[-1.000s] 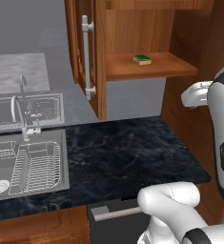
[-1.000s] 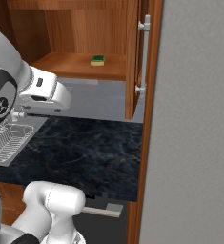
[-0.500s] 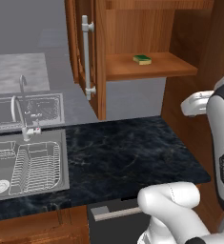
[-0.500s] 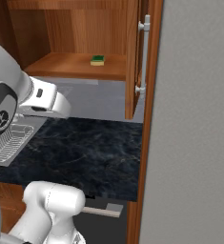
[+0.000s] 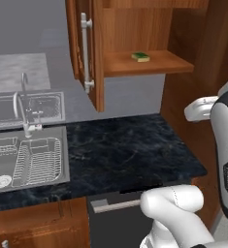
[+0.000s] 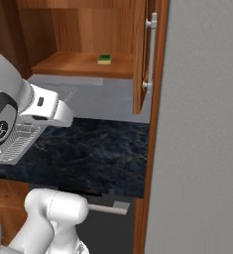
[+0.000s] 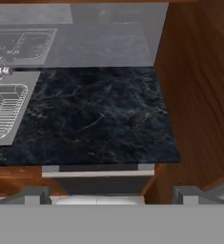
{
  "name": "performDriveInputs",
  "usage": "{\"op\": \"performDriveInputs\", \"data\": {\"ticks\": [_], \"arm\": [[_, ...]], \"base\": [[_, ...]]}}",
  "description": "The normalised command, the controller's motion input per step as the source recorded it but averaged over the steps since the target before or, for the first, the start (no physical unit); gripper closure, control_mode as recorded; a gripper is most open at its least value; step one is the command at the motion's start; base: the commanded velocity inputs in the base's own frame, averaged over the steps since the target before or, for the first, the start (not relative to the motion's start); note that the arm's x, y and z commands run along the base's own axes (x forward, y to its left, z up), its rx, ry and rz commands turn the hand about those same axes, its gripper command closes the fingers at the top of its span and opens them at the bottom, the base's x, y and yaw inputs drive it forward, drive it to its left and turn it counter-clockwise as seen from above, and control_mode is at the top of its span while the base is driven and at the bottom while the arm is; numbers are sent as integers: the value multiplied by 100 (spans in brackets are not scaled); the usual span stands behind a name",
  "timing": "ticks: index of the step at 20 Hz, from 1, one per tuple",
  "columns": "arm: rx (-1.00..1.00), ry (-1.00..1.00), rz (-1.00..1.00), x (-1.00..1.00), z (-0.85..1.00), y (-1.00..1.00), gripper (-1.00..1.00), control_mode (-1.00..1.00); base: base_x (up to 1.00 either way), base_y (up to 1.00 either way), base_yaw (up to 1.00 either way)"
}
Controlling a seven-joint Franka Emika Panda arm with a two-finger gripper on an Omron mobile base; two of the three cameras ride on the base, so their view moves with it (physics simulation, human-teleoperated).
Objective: Pick up the sponge and bar soap from the sink, and place them back in the cabinet, and close the cabinet doors.
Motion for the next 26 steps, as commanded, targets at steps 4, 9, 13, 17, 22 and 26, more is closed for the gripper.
{"op": "performDriveInputs", "data": {"ticks": [4,9,13,17,22,26], "arm": [[0,0,0,0,0,0,-100,100],[0,0,0,0,0,0,-100,100],[0,0,0,0,0,0,-100,100],[0,0,0,0,0,0,-100,100],[0,0,0,0,0,0,-100,100],[0,0,0,0,0,0,-100,100]], "base": [[-85,4,0],[-71,32,0],[-40,56,0],[-5,80,0],[0,88,0],[0,87,0]]}}
